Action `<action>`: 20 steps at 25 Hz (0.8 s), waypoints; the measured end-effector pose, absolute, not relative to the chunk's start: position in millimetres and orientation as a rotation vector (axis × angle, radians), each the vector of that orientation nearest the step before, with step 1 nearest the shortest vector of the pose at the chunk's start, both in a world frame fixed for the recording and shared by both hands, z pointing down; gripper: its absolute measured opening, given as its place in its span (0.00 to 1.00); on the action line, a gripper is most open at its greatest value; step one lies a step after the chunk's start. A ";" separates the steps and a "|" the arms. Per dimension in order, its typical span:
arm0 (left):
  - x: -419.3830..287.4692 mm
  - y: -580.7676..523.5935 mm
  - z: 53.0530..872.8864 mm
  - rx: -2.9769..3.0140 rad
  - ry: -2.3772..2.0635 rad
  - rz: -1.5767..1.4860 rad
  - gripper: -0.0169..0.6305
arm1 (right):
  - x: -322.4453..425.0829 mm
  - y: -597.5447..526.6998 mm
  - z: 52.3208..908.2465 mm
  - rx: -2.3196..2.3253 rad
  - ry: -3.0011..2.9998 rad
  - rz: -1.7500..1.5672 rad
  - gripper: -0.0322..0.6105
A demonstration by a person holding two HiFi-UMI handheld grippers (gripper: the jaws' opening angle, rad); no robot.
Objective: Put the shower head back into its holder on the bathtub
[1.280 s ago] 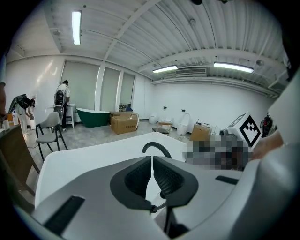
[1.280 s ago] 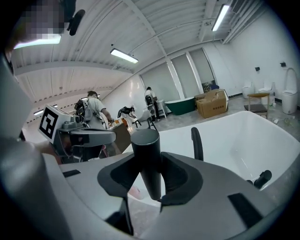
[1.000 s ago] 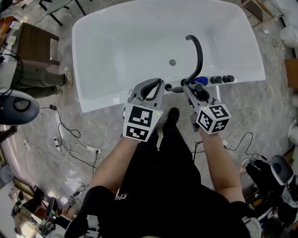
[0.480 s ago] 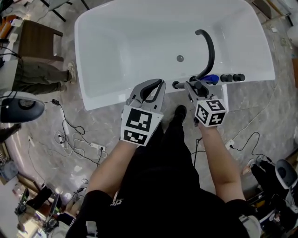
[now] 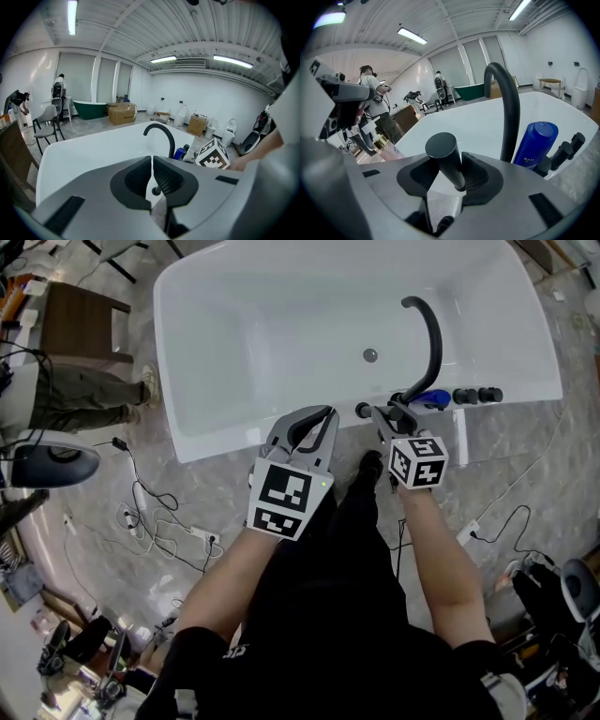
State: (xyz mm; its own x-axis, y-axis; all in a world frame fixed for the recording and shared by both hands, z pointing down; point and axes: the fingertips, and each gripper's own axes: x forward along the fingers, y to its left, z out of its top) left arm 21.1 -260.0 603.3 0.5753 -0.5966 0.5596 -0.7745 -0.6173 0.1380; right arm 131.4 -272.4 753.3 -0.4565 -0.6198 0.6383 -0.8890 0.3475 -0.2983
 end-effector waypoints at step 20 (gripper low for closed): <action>-26.1 -258.5 561.3 2.429 -1.179 0.623 0.07 | 104.6 -256.9 726.9 1.261 -2.193 1.033 0.37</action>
